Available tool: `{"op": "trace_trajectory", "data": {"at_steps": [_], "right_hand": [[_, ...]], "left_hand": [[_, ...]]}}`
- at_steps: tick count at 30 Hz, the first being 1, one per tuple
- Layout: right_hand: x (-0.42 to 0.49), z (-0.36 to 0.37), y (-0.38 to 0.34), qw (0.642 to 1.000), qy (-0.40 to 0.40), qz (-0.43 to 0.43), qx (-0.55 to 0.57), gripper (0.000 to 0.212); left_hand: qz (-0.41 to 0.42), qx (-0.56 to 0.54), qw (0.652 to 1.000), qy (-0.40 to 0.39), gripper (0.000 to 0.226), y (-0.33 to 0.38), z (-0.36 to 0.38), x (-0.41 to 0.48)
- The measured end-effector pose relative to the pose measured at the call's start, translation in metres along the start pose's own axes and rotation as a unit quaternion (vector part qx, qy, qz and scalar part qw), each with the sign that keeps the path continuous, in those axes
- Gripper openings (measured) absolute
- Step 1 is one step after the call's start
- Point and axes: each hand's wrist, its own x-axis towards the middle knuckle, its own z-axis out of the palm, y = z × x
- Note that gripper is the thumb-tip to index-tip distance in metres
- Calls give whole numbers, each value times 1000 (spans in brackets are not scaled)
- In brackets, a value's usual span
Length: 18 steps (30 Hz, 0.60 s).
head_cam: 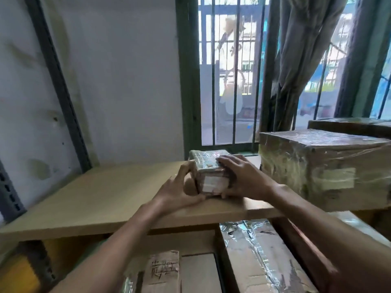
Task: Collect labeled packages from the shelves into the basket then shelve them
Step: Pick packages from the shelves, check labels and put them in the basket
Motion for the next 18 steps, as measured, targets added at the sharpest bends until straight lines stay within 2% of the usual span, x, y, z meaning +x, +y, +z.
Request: {"op": "trace_trajectory", "data": {"at_steps": [2, 4, 6, 9, 12, 14, 16, 18], "right_hand": [[8, -7, -3, 1000, -1, 18, -2, 98], [17, -19, -9, 998, -5, 52, 32, 89], [27, -38, -15, 985, -25, 80, 148, 71], [39, -62, -30, 937, -36, 105, 331, 41], [48, -66, -44, 911, 59, 146, 381, 43], [48, -59, -51, 897, 113, 131, 406, 48], [44, -49, -59, 894, 110, 91, 424, 59], [43, -38, -61, 908, 110, 86, 395, 62]], "left_hand": [[11, 5, 1000, -22, 106, -11, -8, 1], [25, 28, 999, -10, 115, -15, -15, 2], [66, 31, 997, 23, 119, -11, -20, 5], [96, -103, 987, 82, 110, -1, -34, 9], [52, -166, 980, 95, 100, 2, -45, 10], [19, -204, 973, 107, 93, -1, -45, 7], [-15, -255, 961, 106, 86, 0, -44, 4], [-38, -299, 949, 95, 80, -2, -41, 0]]}}
